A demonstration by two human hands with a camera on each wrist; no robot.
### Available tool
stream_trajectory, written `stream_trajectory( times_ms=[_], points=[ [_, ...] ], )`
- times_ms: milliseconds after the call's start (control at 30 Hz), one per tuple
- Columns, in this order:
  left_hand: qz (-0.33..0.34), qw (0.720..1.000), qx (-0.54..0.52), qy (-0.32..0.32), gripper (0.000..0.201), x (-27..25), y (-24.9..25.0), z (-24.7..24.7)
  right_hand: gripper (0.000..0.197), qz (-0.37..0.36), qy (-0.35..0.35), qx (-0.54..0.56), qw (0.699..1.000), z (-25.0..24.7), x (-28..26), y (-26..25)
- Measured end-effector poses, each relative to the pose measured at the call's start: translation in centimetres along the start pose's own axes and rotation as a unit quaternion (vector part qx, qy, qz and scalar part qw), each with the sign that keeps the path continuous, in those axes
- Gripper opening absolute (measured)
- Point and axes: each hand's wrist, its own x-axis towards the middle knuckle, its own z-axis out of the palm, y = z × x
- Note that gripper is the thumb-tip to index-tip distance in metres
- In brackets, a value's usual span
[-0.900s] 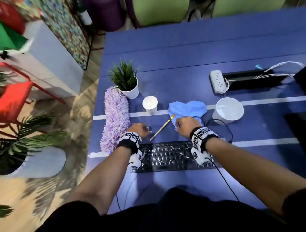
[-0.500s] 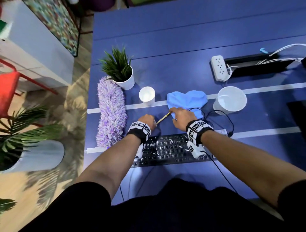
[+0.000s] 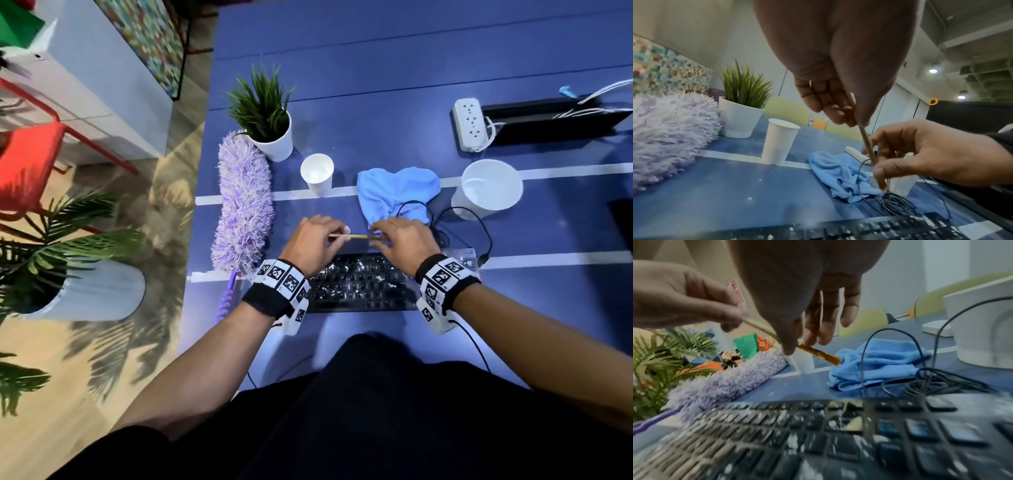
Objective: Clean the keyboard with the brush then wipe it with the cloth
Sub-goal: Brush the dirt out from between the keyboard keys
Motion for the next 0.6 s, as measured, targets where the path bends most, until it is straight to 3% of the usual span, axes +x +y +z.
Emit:
stream_trajectory(
  times_ms=[67, 167, 267, 333, 433, 500, 600],
  points=[
    [0.022, 0.999, -0.03, 0.025, 0.021, -1.0, 0.8, 0.5, 0.032, -0.019, 0.009, -0.002, 1.0, 0.1, -1.7, -0.1],
    [0.036, 0.996, -0.054, 0.053, 0.025, -2.0, 1.9, 0.9, 0.018, -0.034, 0.047, -0.018, 0.998, 0.2, -3.2, -0.6],
    [0.01, 0.991, -0.111, 0.072, 0.028, -3.2, 2.2, 1.0, 0.01, 0.023, 0.091, -0.007, 0.996, -0.4, -4.1, -0.3],
    [-0.051, 0.986, -0.137, 0.078, 0.04, -4.2, 0.9, 1.2, 0.014, 0.118, 0.114, 0.026, 0.986, -0.9, -5.1, 1.3],
    [-0.185, 0.981, -0.035, 0.046, 0.056, -6.3, -2.9, 1.6, 0.021, 0.225, 0.153, 0.083, 0.959, -0.6, -8.3, 4.8],
    [-0.287, 0.957, 0.037, -0.004, 0.056, -7.7, -5.0, 1.9, 0.025, 0.275, 0.155, 0.105, 0.943, 0.2, -10.9, 6.6],
    [-0.387, 0.919, 0.052, -0.048, 0.056, -9.0, -6.6, 2.9, 0.033, 0.299, 0.155, 0.127, 0.933, 1.6, -13.6, 7.9]
  ],
)
